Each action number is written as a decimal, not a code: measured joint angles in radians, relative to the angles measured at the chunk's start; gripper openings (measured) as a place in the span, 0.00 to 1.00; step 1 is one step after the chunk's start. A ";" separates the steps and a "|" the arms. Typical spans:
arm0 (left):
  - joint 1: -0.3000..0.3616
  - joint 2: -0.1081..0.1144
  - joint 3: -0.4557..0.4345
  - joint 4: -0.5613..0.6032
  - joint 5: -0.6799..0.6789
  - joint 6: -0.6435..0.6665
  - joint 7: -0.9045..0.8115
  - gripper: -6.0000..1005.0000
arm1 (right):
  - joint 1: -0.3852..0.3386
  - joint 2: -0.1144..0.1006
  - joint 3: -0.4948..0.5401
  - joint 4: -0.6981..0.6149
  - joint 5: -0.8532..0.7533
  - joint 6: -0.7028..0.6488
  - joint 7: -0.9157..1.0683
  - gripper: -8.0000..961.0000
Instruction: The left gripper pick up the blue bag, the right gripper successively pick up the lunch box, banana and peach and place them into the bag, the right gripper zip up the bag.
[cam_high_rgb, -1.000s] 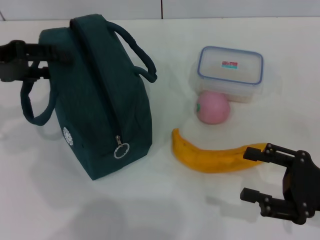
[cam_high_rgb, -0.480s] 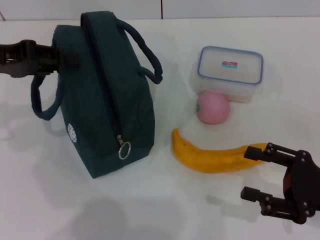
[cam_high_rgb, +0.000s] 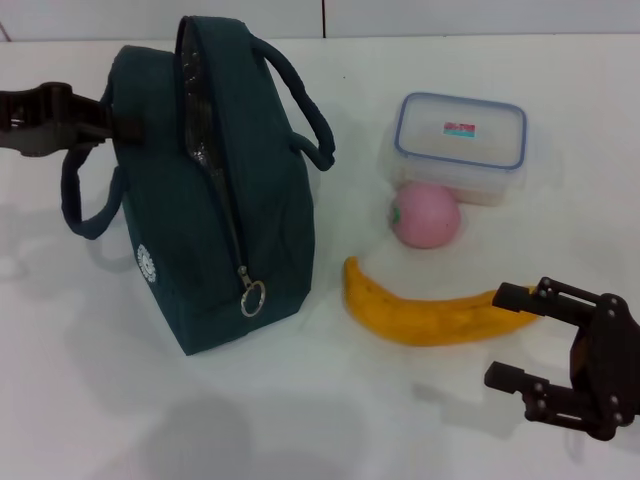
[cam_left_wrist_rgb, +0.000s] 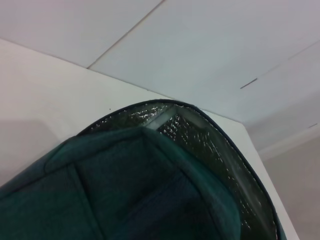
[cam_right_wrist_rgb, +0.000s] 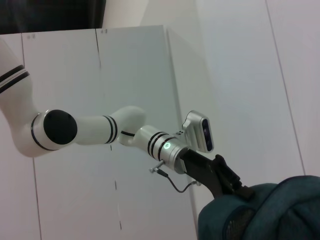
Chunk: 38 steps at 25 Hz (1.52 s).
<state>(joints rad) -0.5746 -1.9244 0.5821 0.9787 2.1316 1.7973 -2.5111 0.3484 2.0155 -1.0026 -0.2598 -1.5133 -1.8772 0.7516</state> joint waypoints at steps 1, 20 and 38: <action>0.000 0.000 0.000 0.000 -0.002 0.000 0.002 0.07 | 0.000 0.000 0.000 0.001 0.003 -0.002 0.000 0.73; -0.005 0.013 0.002 -0.019 -0.069 0.010 0.016 0.04 | -0.007 -0.003 0.002 0.225 0.592 0.300 0.766 0.72; -0.014 0.011 0.011 -0.020 -0.071 0.008 0.051 0.04 | 0.187 0.012 -0.010 0.230 0.586 0.704 0.833 0.66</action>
<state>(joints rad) -0.5891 -1.9132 0.5936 0.9586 2.0609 1.8051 -2.4599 0.5356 2.0277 -1.0129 -0.0298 -0.9269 -1.1731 1.5845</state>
